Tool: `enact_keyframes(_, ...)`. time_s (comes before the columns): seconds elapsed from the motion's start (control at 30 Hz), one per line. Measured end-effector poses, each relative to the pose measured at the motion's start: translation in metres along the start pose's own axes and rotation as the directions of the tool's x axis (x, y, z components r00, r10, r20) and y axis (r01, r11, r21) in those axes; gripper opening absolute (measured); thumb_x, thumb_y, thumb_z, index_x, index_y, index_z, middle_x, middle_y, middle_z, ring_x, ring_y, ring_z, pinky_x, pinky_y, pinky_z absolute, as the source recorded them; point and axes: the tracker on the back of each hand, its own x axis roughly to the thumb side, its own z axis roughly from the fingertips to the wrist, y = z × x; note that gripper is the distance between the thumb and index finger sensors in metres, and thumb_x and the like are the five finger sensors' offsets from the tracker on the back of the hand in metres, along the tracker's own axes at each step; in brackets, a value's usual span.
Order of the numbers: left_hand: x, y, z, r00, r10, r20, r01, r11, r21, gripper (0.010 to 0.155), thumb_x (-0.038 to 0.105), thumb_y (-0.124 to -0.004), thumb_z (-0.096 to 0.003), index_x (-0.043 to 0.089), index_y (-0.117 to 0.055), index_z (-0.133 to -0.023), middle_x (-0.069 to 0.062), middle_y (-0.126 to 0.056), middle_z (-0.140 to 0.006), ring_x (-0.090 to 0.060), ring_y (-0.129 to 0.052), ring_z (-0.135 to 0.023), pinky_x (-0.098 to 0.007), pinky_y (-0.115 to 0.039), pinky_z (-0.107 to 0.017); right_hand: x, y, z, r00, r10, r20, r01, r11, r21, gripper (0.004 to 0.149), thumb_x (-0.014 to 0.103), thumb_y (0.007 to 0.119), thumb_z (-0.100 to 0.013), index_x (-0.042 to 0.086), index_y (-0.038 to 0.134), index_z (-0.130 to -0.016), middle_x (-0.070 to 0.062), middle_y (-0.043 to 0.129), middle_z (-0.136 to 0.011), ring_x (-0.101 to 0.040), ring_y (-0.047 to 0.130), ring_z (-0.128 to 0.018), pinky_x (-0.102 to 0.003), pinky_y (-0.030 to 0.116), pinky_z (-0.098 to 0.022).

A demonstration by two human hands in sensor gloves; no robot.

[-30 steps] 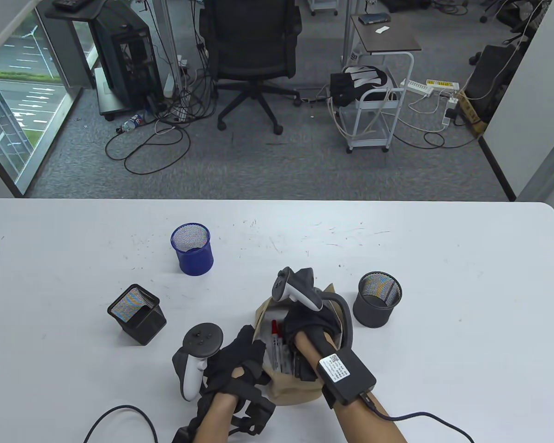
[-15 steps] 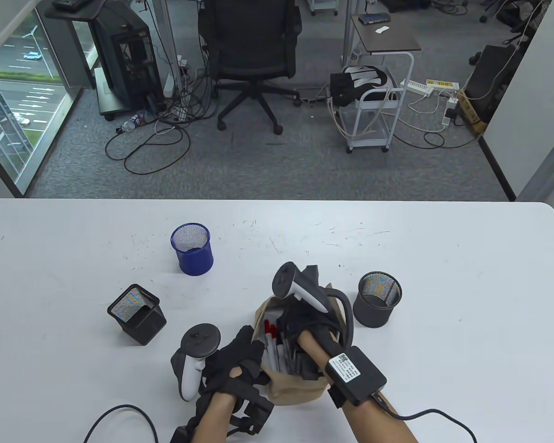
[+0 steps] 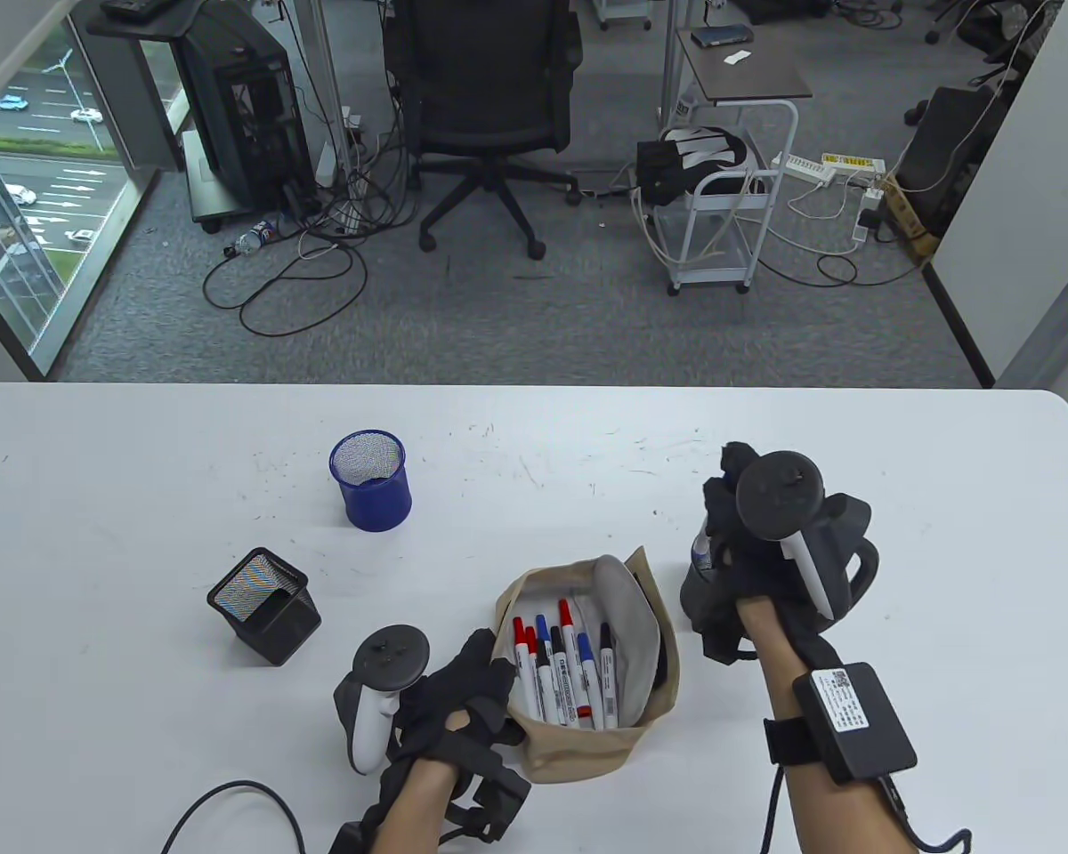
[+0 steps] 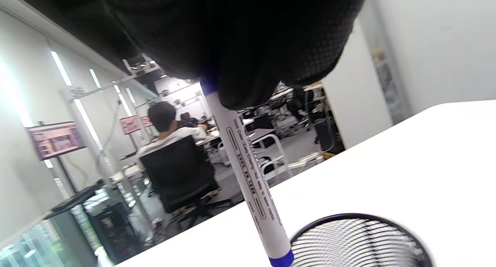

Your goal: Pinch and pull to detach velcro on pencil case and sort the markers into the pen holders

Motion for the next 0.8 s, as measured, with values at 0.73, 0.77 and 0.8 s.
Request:
enact_keyframes(0.73,-0.003,0.002,-0.003,0.999,0.034,-0.016,-0.034,0.999,-0.017,0.071,0.031,-0.066,-0.0571,0.0,-0.041,-0.115,-0.036,-0.059,-0.111,-0.05,-0.087,-0.087,-0.039,-0.098,-0.04,0.077,0.065,0.027,0.986,0.084,0.141,-0.151,0.802,0.578,0.057,0.035,0.096,-0.042,0.004,0.085,-0.088,-0.017,0.103,-0.073,-0.025,0.109,-0.043,-0.037,0.091,-0.028)
enact_keyframes(0.77,-0.003,0.002,-0.003,0.999,0.031,-0.015,-0.031,0.999,-0.016,0.071,0.031,-0.066,-0.0572,0.0,-0.041,-0.115,-0.036,-0.059,-0.111,-0.05,-0.087,-0.087,-0.039,-0.098,-0.04,0.082,0.078,0.029,0.983,0.104,0.151,-0.175,0.772,0.611,0.056,0.035,0.096,-0.042,0.004,0.085,-0.088,-0.017,0.103,-0.073,-0.025,0.11,-0.043,-0.037,0.091,-0.028)
enact_keyframes(0.8,-0.003,0.001,-0.003,0.999,0.028,-0.014,-0.029,0.999,-0.014,0.071,0.031,-0.066,-0.0571,0.0,-0.041,-0.115,-0.035,-0.059,-0.111,-0.05,-0.087,-0.087,-0.039,-0.098,-0.04,0.086,0.089,0.03,0.979,0.136,0.155,-0.203,0.752,0.628,0.056,0.034,0.096,-0.042,0.003,0.085,-0.087,-0.017,0.103,-0.072,-0.025,0.11,-0.042,-0.037,0.091,-0.028)
